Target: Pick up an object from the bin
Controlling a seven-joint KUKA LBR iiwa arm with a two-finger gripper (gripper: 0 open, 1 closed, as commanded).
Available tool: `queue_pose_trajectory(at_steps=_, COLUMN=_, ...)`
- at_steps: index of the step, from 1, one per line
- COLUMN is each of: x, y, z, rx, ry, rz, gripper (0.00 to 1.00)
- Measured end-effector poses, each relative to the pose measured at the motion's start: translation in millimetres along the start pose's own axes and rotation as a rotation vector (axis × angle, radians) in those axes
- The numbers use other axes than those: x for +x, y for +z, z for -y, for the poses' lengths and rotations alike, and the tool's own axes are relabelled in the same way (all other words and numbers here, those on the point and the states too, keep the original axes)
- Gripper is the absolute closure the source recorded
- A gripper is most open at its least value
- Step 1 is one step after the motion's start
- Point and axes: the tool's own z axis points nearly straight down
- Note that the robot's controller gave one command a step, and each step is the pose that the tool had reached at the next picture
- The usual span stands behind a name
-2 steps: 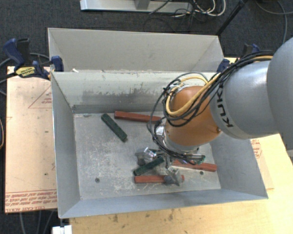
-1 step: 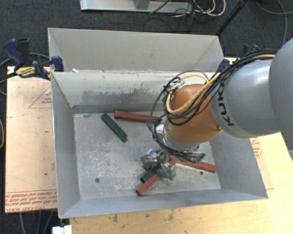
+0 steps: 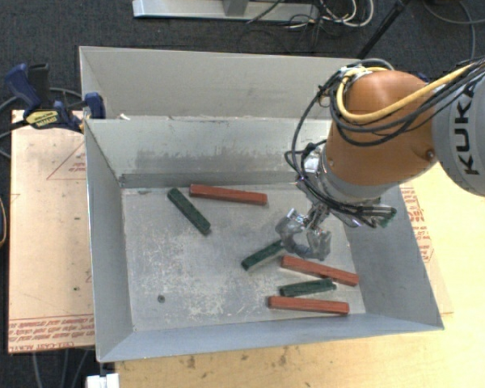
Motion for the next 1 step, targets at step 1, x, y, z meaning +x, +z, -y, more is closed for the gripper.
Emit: queue_pose_trajectory(at_steps=1, x=0.6, y=4.3, z=-1.9, rx=-0.006, ry=-0.002, rz=-0.005, gripper=0.0)
